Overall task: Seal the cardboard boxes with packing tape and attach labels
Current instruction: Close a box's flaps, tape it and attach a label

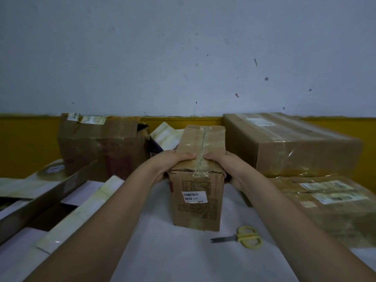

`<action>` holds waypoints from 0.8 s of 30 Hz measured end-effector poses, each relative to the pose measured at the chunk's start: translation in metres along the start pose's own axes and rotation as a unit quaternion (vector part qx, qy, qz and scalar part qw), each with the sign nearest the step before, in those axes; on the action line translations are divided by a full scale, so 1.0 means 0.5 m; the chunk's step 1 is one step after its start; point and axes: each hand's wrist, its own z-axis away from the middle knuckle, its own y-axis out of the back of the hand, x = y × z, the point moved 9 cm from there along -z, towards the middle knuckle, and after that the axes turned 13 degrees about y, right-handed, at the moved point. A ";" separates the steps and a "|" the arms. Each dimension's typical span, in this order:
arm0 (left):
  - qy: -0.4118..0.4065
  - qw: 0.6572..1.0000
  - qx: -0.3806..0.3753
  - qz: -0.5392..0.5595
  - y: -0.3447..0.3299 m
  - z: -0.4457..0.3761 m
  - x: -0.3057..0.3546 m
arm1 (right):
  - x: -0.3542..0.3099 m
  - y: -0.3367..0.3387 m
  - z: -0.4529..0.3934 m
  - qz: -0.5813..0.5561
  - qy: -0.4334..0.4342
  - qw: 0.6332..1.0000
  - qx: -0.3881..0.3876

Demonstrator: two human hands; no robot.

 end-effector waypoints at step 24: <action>-0.213 0.961 0.176 -0.009 -0.034 0.131 0.054 | -0.106 0.059 0.086 0.236 0.212 0.932 0.176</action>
